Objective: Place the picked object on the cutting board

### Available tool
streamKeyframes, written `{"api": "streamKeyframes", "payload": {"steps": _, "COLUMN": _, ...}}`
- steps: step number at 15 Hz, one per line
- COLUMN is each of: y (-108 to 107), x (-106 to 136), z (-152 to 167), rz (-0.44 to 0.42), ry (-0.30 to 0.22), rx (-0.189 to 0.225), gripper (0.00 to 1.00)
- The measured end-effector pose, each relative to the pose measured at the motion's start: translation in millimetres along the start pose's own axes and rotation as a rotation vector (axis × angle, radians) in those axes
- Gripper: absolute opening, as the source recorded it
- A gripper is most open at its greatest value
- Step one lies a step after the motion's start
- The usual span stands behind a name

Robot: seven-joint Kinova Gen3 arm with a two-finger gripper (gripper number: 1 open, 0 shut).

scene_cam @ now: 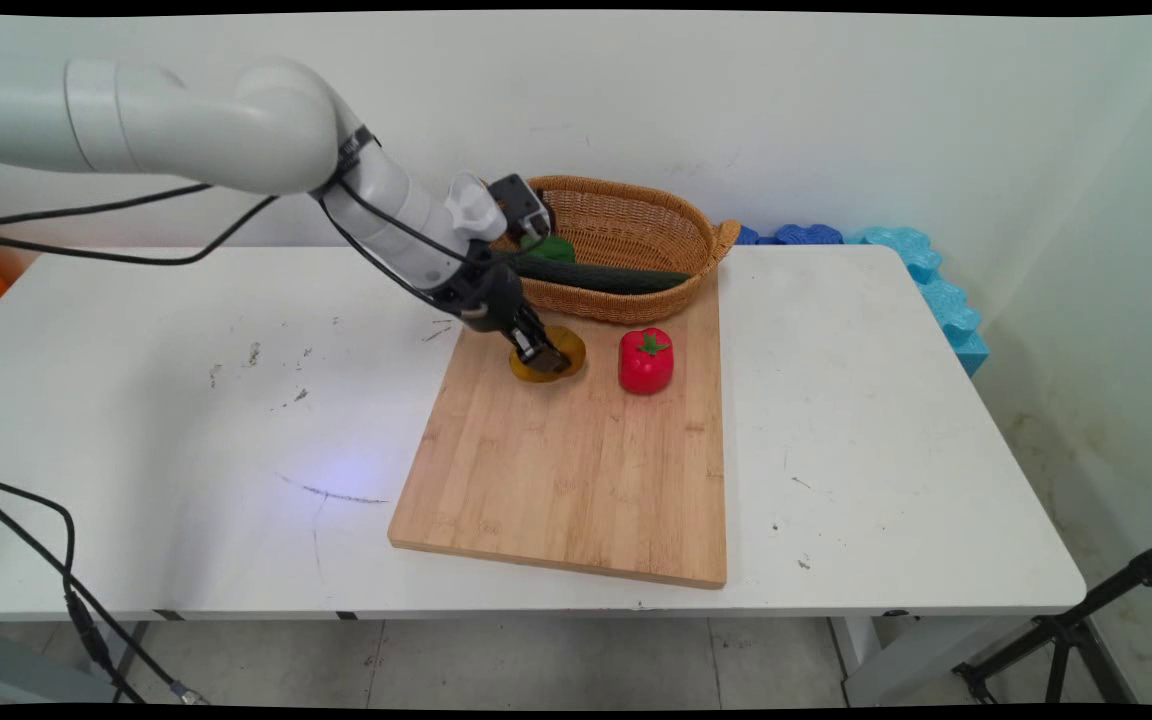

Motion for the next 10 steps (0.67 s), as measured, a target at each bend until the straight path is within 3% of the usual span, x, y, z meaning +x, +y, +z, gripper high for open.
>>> {"api": "streamKeyframes", "payload": {"steps": 7, "y": 1.1, "x": -6.1, "z": 17.7, "rz": -0.008, "ry": -0.002, "rx": 0.007, "gripper": 0.0}}
{"api": "streamKeyframes", "payload": {"steps": 8, "y": 1.3, "x": -6.5, "z": 18.9, "rz": -0.008, "ry": -0.002, "rx": 0.008, "gripper": 1.0}}
{"api": "streamKeyframes", "payload": {"steps": 10, "y": 2.1, "x": -7.3, "z": 21.3, "rz": -0.007, "ry": 0.0, "rx": 0.007, "gripper": 1.0}}
